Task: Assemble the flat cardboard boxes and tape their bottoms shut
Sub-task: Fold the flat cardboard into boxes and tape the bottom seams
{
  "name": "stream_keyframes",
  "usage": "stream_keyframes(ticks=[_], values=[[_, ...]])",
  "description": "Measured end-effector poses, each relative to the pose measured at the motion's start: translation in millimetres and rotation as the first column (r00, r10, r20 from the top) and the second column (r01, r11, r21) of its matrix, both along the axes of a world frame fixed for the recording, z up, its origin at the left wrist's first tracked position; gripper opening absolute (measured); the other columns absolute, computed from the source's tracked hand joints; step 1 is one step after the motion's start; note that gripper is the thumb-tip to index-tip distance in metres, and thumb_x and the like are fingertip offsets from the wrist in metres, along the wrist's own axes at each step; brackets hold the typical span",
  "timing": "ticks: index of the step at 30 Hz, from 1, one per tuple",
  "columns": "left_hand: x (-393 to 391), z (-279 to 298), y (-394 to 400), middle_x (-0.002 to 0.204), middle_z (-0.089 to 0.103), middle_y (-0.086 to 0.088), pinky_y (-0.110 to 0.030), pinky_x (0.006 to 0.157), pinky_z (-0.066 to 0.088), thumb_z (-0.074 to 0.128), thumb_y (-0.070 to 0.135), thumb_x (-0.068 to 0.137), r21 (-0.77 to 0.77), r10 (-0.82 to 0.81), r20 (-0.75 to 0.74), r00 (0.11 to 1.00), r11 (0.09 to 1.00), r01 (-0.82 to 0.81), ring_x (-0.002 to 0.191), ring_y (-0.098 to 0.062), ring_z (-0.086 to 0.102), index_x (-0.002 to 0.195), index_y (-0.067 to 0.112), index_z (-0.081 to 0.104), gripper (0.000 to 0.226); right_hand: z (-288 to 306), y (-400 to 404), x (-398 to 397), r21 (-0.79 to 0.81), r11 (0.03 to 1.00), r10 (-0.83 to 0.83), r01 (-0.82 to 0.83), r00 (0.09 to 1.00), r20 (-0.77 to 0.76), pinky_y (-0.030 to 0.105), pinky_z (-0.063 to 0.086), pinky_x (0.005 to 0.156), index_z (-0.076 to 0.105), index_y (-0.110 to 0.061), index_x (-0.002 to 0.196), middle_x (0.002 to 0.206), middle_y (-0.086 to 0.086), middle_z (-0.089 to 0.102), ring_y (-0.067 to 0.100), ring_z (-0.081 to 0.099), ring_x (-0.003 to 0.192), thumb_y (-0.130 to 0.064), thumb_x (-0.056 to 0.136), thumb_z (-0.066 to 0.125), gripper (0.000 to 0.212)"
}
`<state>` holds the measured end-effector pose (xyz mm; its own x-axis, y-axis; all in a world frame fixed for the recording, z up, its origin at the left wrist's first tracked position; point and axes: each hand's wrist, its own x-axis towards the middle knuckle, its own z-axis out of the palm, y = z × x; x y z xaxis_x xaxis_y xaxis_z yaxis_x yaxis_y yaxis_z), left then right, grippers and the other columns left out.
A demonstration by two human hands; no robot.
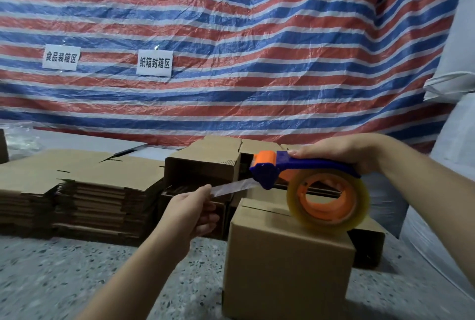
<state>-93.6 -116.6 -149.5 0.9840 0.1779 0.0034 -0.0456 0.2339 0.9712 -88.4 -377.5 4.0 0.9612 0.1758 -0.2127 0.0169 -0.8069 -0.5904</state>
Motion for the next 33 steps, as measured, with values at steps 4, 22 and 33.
stream_keyframes(ticks=[4,22,33], values=[[5.0,-8.3,-0.5,0.059,0.048,-0.001,-0.021,0.041,0.034,0.063,0.026,0.095,-0.018,-0.144,-0.015,0.989,0.989,0.144,0.046,-0.011,0.043,0.088,0.004,0.061,0.023,-0.5,-3.6,-3.5,0.027,1.0,-0.013,0.013,1.0,-0.006,0.03,0.056,0.069,0.067,-0.013,0.116,0.1,0.011,0.077,0.019,0.074,0.077,-0.074,0.051,0.071,0.089],[7.5,-34.9,-19.5,0.056,0.037,0.002,-0.021,0.046,0.025,0.057,0.033,0.097,0.029,-0.262,-0.163,0.951,0.962,0.271,0.046,-0.01,0.03,0.06,0.02,0.043,0.041,-3.2,0.0,-4.1,0.076,0.993,-0.085,0.088,0.995,-0.043,0.026,0.055,0.053,0.07,-0.009,0.11,0.09,0.011,0.077,0.017,0.07,0.063,-0.07,0.046,0.075,0.088],[5.4,-50.0,-23.2,0.059,0.043,0.002,-0.032,0.066,0.03,0.065,0.048,0.09,0.022,-0.371,-0.139,0.918,0.926,0.377,0.061,-0.016,0.036,0.058,0.019,0.06,0.044,-3.8,4.2,-5.8,0.081,0.99,-0.113,0.118,0.992,-0.06,0.026,0.053,0.048,0.069,-0.009,0.113,0.087,0.01,0.076,0.017,0.069,0.058,-0.068,0.043,0.077,0.091]])
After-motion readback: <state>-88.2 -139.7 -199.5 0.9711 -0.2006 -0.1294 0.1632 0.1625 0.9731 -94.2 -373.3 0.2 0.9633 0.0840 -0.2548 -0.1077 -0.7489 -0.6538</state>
